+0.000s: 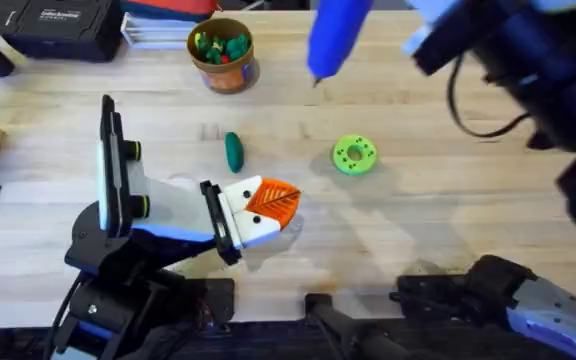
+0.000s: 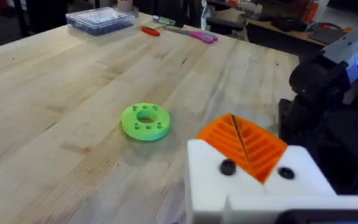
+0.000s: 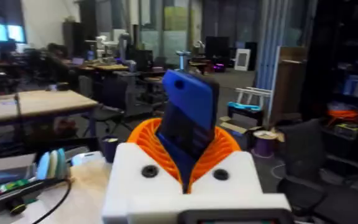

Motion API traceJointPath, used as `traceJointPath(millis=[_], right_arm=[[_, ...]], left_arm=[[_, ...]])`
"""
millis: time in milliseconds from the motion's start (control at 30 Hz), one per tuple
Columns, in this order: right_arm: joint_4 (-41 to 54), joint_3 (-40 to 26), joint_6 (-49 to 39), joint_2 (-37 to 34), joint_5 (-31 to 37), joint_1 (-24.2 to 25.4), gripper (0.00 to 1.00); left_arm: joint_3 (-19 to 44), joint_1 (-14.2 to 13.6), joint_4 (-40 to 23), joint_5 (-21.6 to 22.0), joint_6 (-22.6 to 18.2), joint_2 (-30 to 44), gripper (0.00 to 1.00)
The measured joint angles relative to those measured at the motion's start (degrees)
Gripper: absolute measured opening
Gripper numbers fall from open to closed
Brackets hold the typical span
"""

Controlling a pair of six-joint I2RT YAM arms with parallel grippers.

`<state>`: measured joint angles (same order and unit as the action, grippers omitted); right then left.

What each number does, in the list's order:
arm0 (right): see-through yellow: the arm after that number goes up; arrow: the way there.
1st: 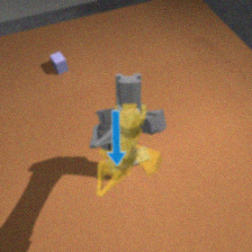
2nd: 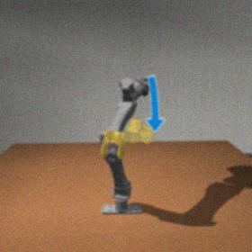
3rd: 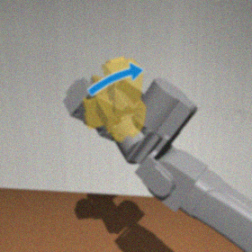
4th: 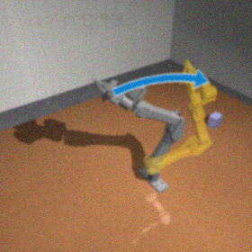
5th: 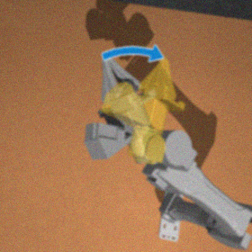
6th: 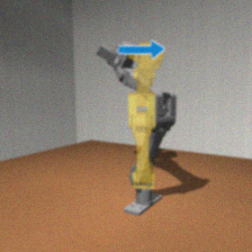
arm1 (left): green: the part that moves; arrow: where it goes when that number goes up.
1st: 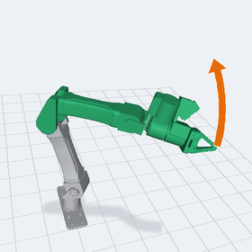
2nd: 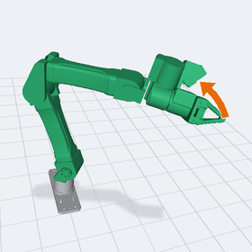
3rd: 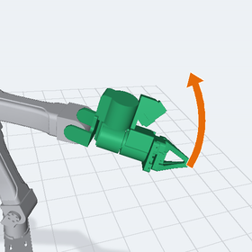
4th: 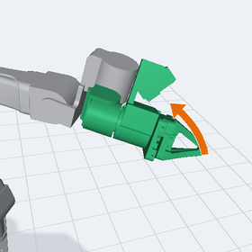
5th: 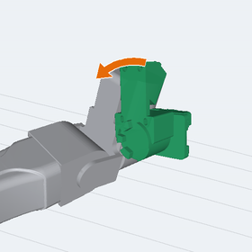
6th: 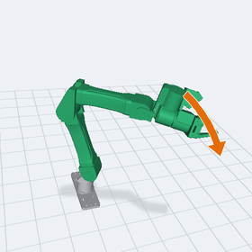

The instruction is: Pick up the gripper from the table and insert it into the empty holder that is missing its gripper. Then pick up a screw, insert it into the mounting hole, and use the screwdriver to tighten it. Finally, clean up the table by picking up the vegetable and placing it into the bucket.

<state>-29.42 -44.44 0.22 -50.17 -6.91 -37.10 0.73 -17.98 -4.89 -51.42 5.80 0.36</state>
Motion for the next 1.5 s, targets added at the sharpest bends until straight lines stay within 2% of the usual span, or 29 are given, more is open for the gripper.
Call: traceJointPath(millis=[300, 467, 733, 967, 1500], right_arm=[[-3.2, 1.8, 2.1, -4.1, -3.0, -9.2, 0.026], [-3.9, 2.5, 3.7, -4.1, -3.2, -11.9, 0.026], [-16.0, 9.3, 5.0, -4.1, -3.2, -15.7, 0.026], [-17.8, 12.0, 2.5, -4.1, -5.0, -17.1, 0.026], [-19.4, 12.3, 1.5, -7.3, -8.0, -17.9, 0.026]], left_arm=[[0.0, 0.0, 0.0, 0.0, 0.0, 0.0, 0.004], [0.0, 0.0, 0.0, 0.0, 0.0, 0.0, 0.004], [0.0, 0.0, 0.0, 0.0, 0.0, 0.0, 0.004], [0.0, 0.0, 0.0, 0.0, 0.0, 0.0, 0.004], [0.0, 0.0, 0.0, 0.0, 0.0, 0.0, 0.004]])
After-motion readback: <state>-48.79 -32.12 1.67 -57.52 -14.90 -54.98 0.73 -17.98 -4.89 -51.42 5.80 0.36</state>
